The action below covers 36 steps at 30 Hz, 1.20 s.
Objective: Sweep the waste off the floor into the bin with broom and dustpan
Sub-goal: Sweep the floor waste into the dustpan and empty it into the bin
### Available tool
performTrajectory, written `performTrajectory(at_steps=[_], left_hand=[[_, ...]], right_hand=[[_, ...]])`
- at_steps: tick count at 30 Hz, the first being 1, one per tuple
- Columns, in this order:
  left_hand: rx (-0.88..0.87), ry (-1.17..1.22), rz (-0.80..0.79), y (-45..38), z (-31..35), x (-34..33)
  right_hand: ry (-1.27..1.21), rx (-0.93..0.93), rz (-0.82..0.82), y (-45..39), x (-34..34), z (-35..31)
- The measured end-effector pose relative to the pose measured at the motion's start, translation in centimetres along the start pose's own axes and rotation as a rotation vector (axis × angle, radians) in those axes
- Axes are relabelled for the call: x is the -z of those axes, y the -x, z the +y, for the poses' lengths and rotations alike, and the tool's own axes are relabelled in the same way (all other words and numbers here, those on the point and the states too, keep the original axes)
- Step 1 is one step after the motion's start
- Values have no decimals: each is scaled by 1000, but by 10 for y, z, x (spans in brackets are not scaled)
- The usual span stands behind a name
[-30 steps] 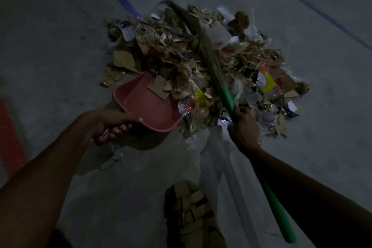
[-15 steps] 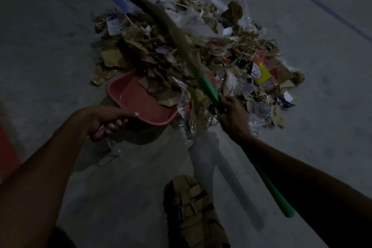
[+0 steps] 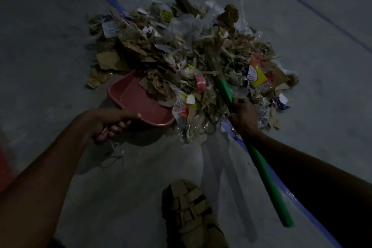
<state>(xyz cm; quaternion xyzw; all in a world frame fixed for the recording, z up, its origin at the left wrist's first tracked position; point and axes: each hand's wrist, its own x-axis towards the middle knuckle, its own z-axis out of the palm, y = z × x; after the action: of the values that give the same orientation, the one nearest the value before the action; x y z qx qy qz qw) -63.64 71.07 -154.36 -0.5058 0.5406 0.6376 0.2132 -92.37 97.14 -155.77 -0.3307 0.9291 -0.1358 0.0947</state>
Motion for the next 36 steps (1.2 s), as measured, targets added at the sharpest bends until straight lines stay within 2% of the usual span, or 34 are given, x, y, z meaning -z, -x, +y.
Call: performTrajectory(at_steps=[7, 12, 18, 22, 32, 36], left_hand=[[-30, 12, 13, -8, 5, 0], [-52, 35, 25, -14, 6, -3], [-83, 106, 34, -18, 10, -13], [-96, 124, 22, -16, 9, -15], [-103, 117, 64, -11, 13, -24], [-140, 118, 98, -12, 15, -22]], right_hand=[[-56, 102, -87, 17, -6, -3], [-82, 149, 21, 13, 4, -18], [-116, 21, 127, -8, 22, -18], [-84, -33, 62, 5, 18, -16], [2, 192, -83, 35, -3, -19], [-34, 181, -83, 29, -7, -24]])
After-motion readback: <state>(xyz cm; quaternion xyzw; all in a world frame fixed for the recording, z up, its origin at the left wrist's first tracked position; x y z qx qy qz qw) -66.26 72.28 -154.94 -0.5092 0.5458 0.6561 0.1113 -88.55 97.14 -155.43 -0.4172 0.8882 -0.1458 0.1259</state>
